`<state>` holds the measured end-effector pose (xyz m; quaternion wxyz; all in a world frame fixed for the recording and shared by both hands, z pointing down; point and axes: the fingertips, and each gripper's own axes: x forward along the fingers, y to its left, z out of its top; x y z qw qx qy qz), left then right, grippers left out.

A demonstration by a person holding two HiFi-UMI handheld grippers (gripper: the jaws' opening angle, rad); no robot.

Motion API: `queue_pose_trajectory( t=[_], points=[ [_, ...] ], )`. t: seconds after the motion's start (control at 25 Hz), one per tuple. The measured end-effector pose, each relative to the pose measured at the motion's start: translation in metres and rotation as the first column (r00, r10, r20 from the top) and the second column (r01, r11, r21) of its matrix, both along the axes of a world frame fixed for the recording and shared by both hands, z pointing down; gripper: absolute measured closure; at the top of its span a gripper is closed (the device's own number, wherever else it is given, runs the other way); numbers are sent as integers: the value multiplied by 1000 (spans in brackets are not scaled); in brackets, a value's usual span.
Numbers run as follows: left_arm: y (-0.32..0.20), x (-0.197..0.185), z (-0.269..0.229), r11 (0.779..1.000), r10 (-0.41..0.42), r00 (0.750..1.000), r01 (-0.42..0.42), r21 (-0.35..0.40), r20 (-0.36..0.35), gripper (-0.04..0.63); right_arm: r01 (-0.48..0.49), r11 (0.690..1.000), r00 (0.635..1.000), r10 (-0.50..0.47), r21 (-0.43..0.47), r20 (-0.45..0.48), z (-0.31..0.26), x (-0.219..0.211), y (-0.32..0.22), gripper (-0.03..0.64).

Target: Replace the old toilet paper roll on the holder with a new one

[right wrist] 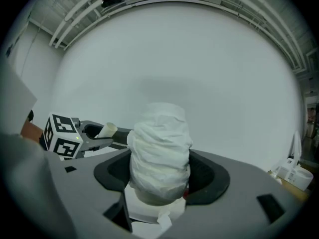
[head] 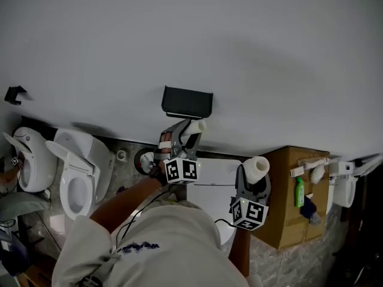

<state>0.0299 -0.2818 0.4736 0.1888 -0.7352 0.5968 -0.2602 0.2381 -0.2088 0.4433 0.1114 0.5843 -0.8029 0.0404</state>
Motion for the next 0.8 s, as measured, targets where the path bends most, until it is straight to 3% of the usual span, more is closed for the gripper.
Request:
queue_pose_trajectory(
  t=[0.12,0.28,0.4,0.52,0.6,0.64,0.68,0.8],
  points=[
    [12,-21,-18,999,-29,993,30,10,-113,397,31,999,999,-32,25,17,-9,-3,-14,310],
    [31,-44,-41,998,-42,957,53,33,-287,397,74,997,996,-75,23,55,-10,-15,-31,310],
    [45,-65,-53,996,-59,917,79,36,-394,397,115,993,991,-116,14,67,-9,-29,-41,310],
    [57,-96,-62,992,-91,854,124,30,-512,397,153,988,986,-154,19,71,-11,-44,-50,310],
    [67,-110,-70,992,-62,815,116,57,-576,397,172,985,982,-173,24,71,-11,-51,-54,310],
    [73,-115,-75,991,-40,808,107,79,-587,397,180,983,981,-181,26,69,-12,-53,-55,310],
    [79,-119,-81,989,-20,812,102,109,-584,397,188,982,980,-189,29,67,-13,-56,-57,310],
    [95,-132,-99,976,1,862,111,190,-507,397,210,977,976,-212,42,56,-18,-62,-61,310]
  ],
)
